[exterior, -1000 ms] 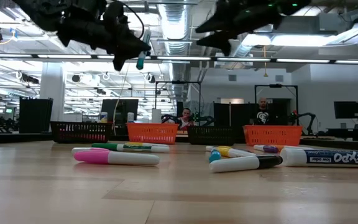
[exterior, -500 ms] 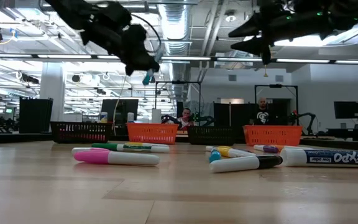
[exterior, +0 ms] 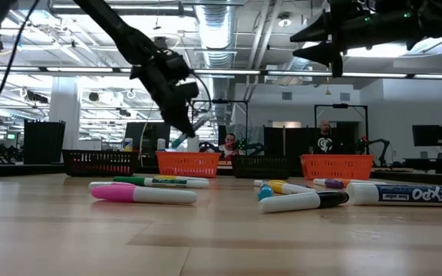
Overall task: Pick & Place Markers
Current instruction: Put the large light blue marker pen into the left orange bin
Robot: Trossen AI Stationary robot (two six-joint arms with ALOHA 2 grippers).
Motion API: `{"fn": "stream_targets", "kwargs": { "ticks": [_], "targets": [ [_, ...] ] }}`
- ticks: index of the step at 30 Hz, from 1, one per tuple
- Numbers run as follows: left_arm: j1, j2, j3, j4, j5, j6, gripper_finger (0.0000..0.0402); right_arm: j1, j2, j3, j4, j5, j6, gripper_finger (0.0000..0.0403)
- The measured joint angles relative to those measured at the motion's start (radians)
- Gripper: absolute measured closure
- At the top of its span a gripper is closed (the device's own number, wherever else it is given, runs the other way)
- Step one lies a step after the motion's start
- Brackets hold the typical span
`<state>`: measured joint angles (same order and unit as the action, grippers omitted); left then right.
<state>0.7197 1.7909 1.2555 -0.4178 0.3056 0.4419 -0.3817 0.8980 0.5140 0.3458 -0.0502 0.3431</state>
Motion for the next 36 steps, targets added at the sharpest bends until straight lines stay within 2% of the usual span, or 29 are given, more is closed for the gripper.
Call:
{"fn": "stream_targets", "kwargs": {
  "ticks": [9,15,23,36],
  "targets": [
    [0.012,0.119,0.131,-0.142,-0.007,0.095,0.0336,0.000,-0.004,0.000,0.001,0.000,0.017,0.0233],
    [0.007,0.174,0.190,-0.218,-0.007,0.104,0.0335,0.000,-0.003,0.000,0.001,0.000,0.024,0.0233],
    [0.008,0.200,0.203,-0.354,-0.028,0.136,0.0333,0.000,-0.003,0.000,0.020,-0.001,0.024,0.0234],
    [0.006,0.215,0.205,-0.360,-0.050,0.156,0.0319,0.002,-0.003,0.000,0.037,-0.002,0.025,0.0236]
  ]
}}
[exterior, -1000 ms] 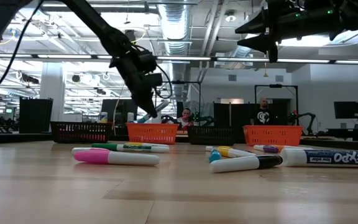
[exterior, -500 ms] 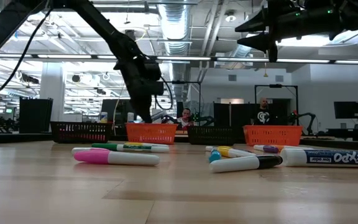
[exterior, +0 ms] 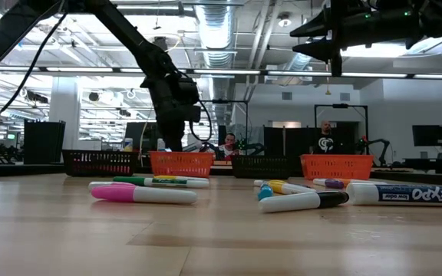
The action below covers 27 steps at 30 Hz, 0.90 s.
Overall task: Pick & Place Markers
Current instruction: Put the large light blue marker pen into the left orange bin, then put the large blue marker pen into the left orange bin
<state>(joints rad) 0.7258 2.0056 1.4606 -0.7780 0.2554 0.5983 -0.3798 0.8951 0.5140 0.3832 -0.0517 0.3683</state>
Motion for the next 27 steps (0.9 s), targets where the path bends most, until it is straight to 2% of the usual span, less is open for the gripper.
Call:
{"fn": "stream_targets", "kwargs": {
  "ticks": [5,11,15,21,27],
  "targets": [
    [-0.006,0.000,0.000,0.005,0.008,0.000,0.0297,0.000,0.000,0.000,0.000,0.000,0.007,0.0237],
    [-0.020,-0.001,0.000,0.021,0.009,0.000,0.0233,0.000,0.000,0.000,0.000,0.000,0.008,0.0234],
    [-0.038,-0.029,0.021,0.004,-0.029,-0.025,0.0198,0.000,0.000,0.000,-0.005,0.000,0.008,0.0234],
    [-0.074,-0.245,0.016,-0.005,-0.006,-0.131,0.0182,-0.001,0.000,0.000,-0.055,-0.001,0.007,0.0236],
    [-0.127,-0.555,-0.095,0.048,0.163,-0.201,0.0188,0.007,0.000,0.000,-0.072,-0.024,0.007,0.0235]
  ]
}}
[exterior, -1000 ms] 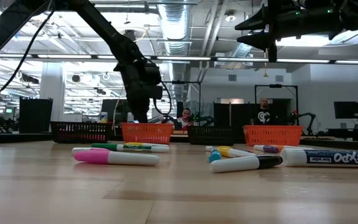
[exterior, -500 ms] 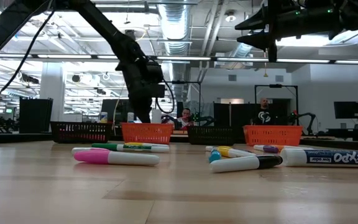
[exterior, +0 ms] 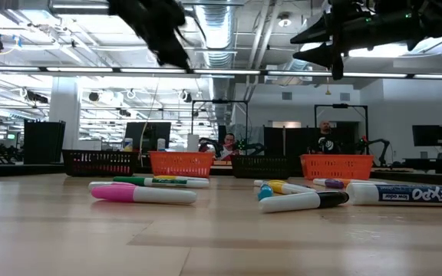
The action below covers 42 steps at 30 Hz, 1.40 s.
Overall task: Pick & Place Markers
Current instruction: Put the large blue marker pen into the left orange bin
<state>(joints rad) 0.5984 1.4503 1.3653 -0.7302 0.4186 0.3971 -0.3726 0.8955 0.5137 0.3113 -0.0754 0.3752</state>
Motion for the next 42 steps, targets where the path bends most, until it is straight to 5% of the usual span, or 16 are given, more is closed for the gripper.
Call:
{"fn": "stream_targets", "kwargs": {
  "ticks": [10,17,27,42],
  "targets": [
    [-0.167,-0.460,-0.314,0.198,0.003,-0.306,0.0205,0.057,0.000,0.000,0.015,-0.105,0.001,0.0235],
    [-0.268,-0.647,-0.526,0.400,-0.054,-0.499,0.0223,0.168,0.000,0.000,0.020,-0.110,0.037,0.0235],
    [-0.376,-0.691,-0.659,0.452,-0.075,-0.618,0.0250,0.402,0.010,0.038,-0.003,-0.079,0.067,0.0235],
    [-0.407,-0.691,-0.685,0.468,-0.075,-0.622,0.0254,0.621,0.140,0.253,-0.593,-0.080,0.008,0.0273]
  ]
}}
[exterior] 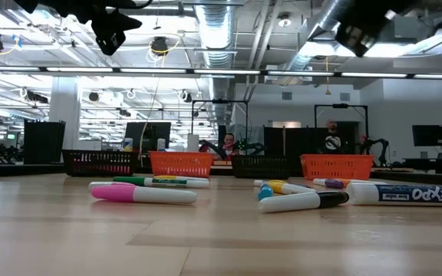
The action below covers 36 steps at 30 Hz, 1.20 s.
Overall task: Pick & Place Markers
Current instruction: Put the large blue marker pen into the left orange bin
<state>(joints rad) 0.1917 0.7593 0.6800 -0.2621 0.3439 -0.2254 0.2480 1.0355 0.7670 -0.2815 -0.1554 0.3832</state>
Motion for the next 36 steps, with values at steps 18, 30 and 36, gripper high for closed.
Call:
{"fn": "stream_targets", "kwargs": {
  "ticks": [18,30,36],
  "targets": [
    [0.000,0.000,0.000,0.001,0.000,0.000,0.0253,0.156,0.195,0.000,-0.133,-0.027,-0.163,0.0280],
    [0.000,0.000,0.000,0.002,0.000,0.000,0.0254,0.101,0.444,0.132,-0.258,-0.051,-0.339,0.0261],
    [0.001,0.000,0.000,0.002,0.001,0.000,0.0254,0.086,0.532,0.170,-0.279,-0.071,-0.369,0.0229]
  ]
}}
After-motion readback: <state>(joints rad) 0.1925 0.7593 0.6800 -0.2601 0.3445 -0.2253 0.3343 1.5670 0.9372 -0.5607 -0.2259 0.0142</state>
